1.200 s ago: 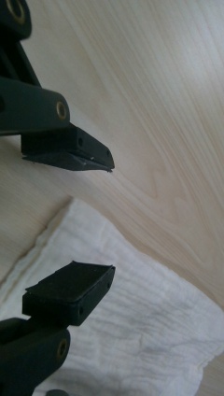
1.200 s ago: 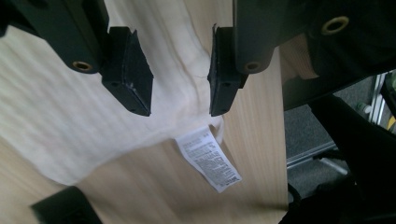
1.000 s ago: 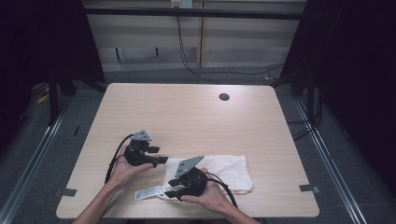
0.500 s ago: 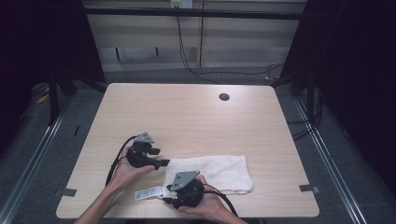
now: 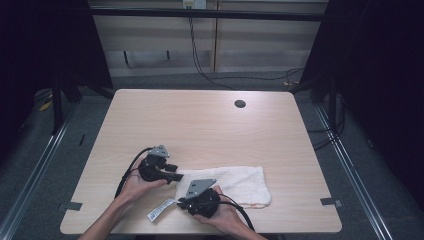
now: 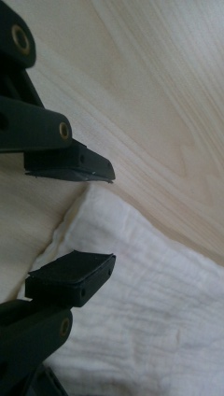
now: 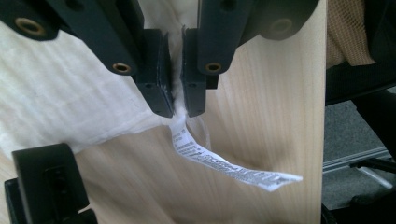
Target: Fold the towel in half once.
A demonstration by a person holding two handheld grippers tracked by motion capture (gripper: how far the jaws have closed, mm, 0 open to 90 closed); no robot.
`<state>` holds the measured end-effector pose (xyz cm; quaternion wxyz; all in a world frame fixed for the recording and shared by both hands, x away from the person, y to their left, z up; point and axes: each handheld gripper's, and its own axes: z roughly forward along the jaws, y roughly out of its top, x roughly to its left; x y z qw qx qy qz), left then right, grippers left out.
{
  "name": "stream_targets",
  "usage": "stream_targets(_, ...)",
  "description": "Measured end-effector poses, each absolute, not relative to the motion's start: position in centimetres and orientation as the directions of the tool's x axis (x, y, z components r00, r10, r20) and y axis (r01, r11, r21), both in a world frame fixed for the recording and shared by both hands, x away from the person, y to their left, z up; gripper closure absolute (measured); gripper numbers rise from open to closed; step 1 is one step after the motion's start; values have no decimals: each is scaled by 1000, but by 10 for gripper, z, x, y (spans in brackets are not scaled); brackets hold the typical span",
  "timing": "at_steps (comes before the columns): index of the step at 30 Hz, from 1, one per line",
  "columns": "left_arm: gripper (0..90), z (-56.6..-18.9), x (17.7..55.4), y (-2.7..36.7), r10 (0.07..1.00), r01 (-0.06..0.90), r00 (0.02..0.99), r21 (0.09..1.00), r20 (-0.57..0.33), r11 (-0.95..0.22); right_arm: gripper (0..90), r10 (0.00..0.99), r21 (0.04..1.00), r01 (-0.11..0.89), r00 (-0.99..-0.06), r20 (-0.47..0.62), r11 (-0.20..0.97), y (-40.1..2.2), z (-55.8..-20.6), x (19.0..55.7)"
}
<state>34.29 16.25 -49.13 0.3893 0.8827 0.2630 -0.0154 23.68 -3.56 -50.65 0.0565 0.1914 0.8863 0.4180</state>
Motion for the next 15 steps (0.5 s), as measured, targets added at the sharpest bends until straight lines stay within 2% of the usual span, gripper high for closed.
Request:
stream_targets(5,523,-496,345,160,457,473,863,664,-215,-580,829,392,760,309,-917,78,571,-36,-506,237)
stream_targets(12,579,-495,343,153,435,433,884,658,-174,-617,831,396,744,320,-915,81,587,-33,-504,240)
stream_targets(15,659,-495,341,150,410,400,899,663,-151,-633,832,404,743,336,-910,96,579,-33,-504,240)
